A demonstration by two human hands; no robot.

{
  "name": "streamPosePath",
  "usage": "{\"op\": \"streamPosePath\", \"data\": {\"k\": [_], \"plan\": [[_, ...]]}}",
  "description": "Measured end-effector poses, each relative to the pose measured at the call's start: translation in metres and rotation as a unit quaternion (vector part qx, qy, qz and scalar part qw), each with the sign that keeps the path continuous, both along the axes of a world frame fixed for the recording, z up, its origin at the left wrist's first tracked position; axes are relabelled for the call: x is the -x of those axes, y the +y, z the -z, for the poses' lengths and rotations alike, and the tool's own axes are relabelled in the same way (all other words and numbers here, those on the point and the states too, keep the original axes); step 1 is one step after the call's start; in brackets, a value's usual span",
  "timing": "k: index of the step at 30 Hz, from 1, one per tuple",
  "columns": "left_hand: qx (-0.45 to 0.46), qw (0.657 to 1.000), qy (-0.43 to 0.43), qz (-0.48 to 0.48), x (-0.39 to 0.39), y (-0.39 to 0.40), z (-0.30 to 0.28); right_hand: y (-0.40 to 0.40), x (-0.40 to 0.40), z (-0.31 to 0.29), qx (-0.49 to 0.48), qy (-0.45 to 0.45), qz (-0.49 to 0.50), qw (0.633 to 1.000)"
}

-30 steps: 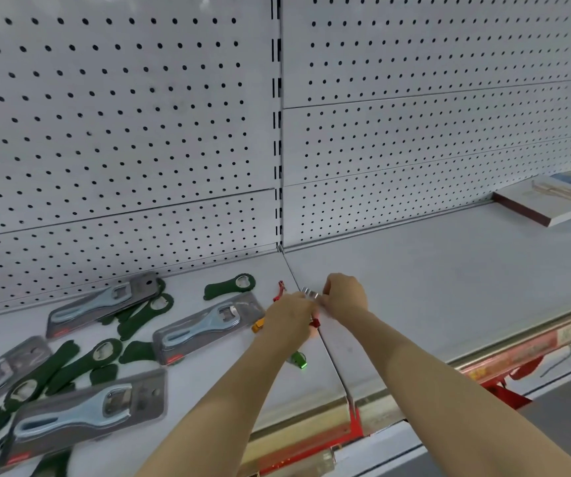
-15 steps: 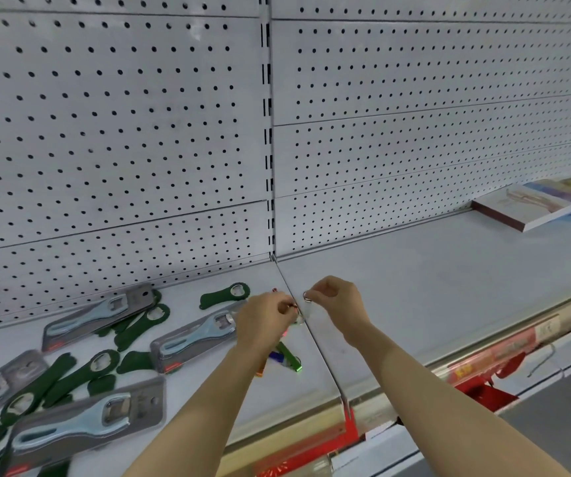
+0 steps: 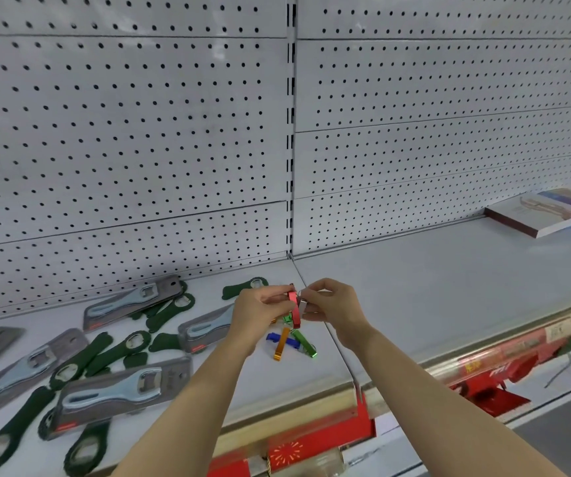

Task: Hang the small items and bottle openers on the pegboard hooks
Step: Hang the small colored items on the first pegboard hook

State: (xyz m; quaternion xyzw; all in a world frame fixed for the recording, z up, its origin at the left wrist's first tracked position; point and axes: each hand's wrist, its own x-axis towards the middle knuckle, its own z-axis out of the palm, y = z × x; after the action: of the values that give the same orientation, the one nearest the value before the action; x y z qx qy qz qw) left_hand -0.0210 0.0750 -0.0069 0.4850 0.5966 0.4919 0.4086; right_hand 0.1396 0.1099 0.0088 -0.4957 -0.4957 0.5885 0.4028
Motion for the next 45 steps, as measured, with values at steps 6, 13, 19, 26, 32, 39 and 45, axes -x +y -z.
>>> {"op": "streamPosePath", "data": {"k": [6,13,19,26,32,39,45], "plan": [[-0.087,0.992,0.063,-0.063,0.001,-0.025,-0.014,-0.016,0.005,-0.014,-0.005,0.046,-0.012,0.999],[-0.045,0.986,-0.036,-0.153,0.009,-0.075,-0.041,-0.05,0.023,-0.041,-0.034,0.064,-0.072,0.995],[-0.091,0.96,-0.124,-0.233,0.014,-0.149,-0.068,-0.099,0.036,-0.057,-0.05,0.101,-0.115,0.987],[-0.141,0.933,-0.105,-0.313,0.043,-0.238,-0.09,-0.153,0.068,-0.076,-0.058,0.134,-0.162,0.976],[-0.158,0.909,-0.101,-0.373,0.082,-0.31,-0.107,-0.209,0.123,-0.094,-0.055,0.151,-0.206,0.965],[-0.15,0.88,-0.065,-0.447,0.136,-0.392,-0.112,-0.28,0.193,-0.101,-0.055,0.161,-0.257,0.951],[-0.141,0.853,-0.045,-0.501,0.177,-0.457,-0.121,-0.337,0.247,-0.108,-0.042,0.176,-0.308,0.934]]}}
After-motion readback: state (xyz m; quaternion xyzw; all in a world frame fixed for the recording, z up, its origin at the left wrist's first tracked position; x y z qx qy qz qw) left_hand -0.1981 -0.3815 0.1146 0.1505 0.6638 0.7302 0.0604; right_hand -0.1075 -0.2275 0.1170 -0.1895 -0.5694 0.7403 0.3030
